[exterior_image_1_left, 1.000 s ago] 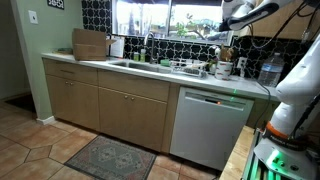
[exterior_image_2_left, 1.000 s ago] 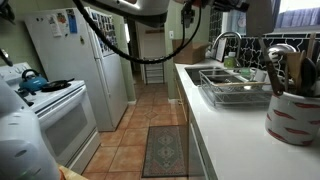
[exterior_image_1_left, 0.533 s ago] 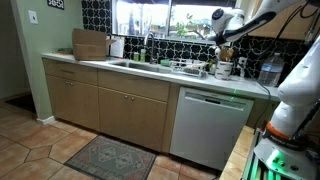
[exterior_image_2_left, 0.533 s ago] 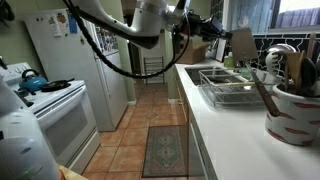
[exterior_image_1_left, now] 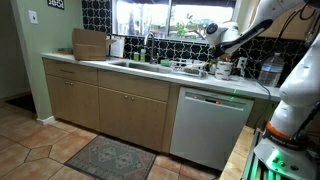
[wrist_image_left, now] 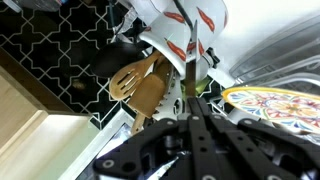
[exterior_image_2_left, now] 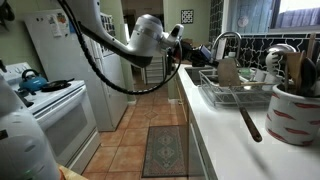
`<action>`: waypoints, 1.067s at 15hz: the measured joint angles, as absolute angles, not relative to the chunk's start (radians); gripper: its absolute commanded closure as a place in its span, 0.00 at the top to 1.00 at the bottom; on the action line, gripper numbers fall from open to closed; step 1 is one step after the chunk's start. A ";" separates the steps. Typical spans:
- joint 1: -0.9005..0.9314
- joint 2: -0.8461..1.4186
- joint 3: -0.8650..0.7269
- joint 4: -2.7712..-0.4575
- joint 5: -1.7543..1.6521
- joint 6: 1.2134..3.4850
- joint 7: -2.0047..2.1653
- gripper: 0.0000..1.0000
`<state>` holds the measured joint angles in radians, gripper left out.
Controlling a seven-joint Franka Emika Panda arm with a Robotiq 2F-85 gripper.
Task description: Remove the silver spatula from the holder and put it on the counter.
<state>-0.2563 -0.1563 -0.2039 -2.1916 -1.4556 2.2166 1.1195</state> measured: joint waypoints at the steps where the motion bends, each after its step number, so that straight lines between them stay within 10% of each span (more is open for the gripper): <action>1: -0.255 -0.152 -0.205 -2.203 -1.456 2.219 1.113 0.00; 16: -0.277 -0.007 -0.291 -2.237 -1.455 2.398 1.006 0.00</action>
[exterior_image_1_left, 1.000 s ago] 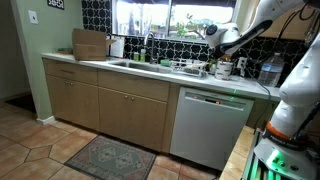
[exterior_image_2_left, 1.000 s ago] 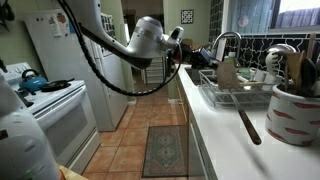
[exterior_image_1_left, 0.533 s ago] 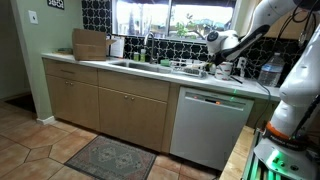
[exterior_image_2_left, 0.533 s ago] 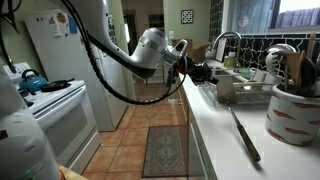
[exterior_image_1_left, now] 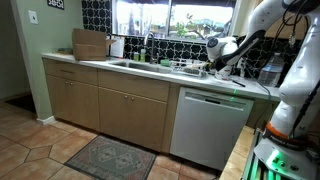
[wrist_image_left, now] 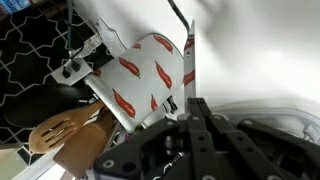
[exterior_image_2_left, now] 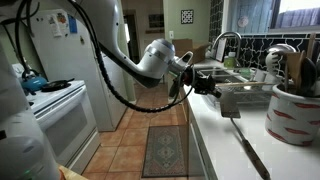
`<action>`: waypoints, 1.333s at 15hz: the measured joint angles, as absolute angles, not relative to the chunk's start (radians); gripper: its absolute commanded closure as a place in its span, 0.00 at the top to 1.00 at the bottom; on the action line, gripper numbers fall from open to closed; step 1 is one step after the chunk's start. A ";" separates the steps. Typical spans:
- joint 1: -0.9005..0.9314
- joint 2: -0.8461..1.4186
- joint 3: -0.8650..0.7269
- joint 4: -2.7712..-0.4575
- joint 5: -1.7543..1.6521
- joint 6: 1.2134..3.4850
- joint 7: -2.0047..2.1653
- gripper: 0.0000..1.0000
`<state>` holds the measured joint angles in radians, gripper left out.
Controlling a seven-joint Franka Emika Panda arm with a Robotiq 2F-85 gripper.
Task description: Remove the silver spatula from the holder and put it on the counter.
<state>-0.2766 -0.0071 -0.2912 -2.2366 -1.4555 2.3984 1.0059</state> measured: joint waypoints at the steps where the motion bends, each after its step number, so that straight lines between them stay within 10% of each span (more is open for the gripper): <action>1: -0.278 0.001 -0.292 -2.237 -1.455 2.399 0.997 0.00; 20: -0.296 0.134 -0.298 -2.170 -1.364 2.344 1.020 0.09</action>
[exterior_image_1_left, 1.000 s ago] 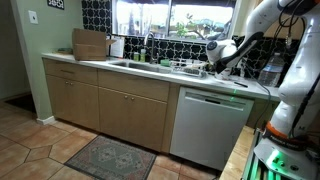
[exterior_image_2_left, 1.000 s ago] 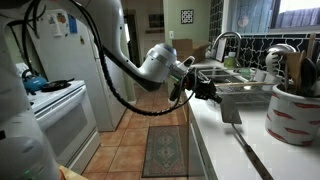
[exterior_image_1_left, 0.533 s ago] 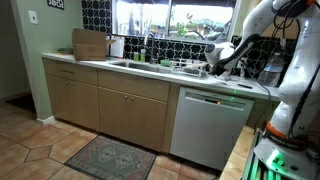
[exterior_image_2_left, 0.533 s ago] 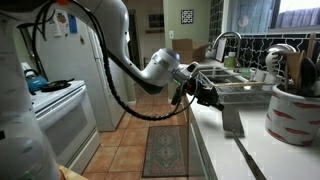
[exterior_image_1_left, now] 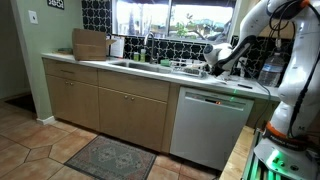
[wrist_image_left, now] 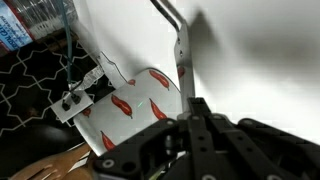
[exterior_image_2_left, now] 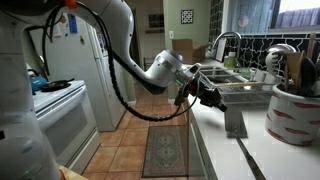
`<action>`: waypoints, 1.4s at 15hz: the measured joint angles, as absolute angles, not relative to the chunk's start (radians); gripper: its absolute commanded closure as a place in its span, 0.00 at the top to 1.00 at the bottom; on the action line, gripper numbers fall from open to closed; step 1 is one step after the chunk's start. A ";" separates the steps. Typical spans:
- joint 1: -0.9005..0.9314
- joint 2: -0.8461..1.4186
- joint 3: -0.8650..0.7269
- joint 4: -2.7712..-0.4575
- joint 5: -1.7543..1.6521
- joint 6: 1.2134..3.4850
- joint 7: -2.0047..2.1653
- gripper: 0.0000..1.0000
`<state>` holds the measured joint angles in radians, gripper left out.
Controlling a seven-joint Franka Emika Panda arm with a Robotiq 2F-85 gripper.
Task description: Remove the silver spatula from the holder and put it on the counter.
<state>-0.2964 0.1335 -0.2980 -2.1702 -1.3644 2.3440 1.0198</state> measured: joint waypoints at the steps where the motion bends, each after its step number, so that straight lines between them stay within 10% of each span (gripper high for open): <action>1: -0.296 0.137 -0.298 -2.167 -1.364 2.344 1.023 0.06; 16: -0.297 0.163 -0.298 -2.132 -1.281 2.344 1.034 1.00; 21: -0.304 0.127 -0.298 -2.119 -1.119 2.343 0.901 1.00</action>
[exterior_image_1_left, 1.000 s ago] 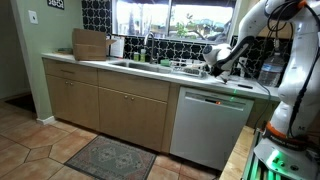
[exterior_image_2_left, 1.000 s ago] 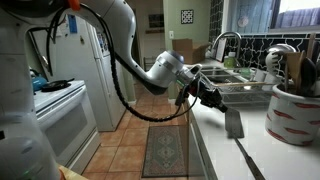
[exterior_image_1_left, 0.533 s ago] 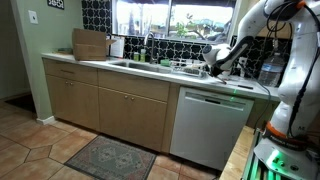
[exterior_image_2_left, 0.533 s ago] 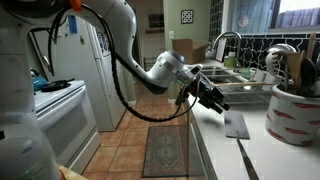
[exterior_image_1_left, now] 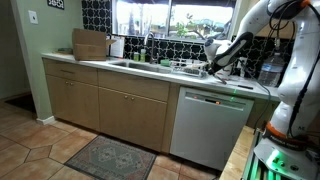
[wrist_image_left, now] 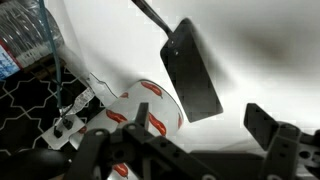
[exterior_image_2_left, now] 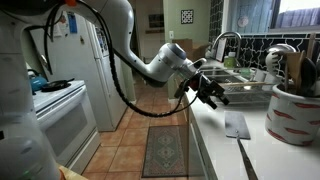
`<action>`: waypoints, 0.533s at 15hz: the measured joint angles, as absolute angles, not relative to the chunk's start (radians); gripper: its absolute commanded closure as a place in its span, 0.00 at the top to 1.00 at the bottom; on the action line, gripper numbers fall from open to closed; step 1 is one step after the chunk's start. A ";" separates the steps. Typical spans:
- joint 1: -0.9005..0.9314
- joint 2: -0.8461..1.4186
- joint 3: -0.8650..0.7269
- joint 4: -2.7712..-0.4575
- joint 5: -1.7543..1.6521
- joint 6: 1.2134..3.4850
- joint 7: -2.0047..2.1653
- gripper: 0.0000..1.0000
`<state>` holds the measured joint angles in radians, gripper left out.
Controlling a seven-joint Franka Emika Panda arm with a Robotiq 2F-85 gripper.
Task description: Remove the silver spatula from the holder and put it on the counter.
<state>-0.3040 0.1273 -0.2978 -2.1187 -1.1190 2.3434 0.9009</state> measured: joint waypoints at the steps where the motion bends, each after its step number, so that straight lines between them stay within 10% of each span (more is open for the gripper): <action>1: -0.305 0.108 -0.298 -2.119 -1.067 2.329 0.849 1.00; 8: -0.311 -0.117 -0.303 -2.108 -0.607 2.095 0.351 1.00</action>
